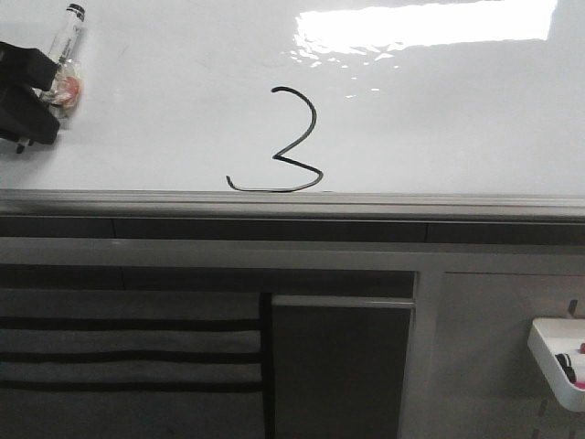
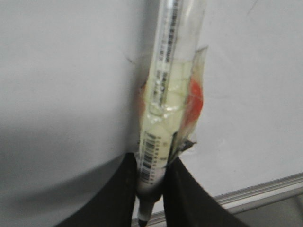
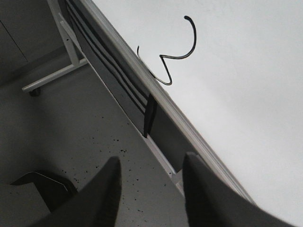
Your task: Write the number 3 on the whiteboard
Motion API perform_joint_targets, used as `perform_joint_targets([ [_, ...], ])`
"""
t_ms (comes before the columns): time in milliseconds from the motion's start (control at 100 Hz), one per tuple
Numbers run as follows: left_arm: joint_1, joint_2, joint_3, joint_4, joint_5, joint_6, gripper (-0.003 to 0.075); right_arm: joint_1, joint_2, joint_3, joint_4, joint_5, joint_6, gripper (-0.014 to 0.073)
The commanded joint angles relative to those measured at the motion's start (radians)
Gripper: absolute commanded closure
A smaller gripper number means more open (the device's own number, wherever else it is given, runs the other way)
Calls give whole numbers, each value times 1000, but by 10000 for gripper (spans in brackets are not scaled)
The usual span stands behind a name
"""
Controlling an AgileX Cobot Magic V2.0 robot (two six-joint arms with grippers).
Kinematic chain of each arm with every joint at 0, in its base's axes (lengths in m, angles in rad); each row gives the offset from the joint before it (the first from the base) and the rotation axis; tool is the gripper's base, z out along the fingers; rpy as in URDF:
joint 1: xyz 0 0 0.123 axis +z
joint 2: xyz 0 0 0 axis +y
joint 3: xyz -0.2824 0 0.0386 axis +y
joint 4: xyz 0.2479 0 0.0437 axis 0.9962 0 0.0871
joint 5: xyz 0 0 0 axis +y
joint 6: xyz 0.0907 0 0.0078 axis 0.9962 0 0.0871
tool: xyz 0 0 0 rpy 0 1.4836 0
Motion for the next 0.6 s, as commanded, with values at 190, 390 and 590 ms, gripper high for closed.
perform_joint_targets([
  [190,2,-23,-22,-26,-33,-7,393,-5,-16,-27,27,-41,2,326],
  [390,2,-39,-31,-23,10,-7,381,-5,-16,-27,27,-18,2,326],
  [590,4,-142,-97,106,209,-7,382,-5,-69,-27,-23,20,63,326],
])
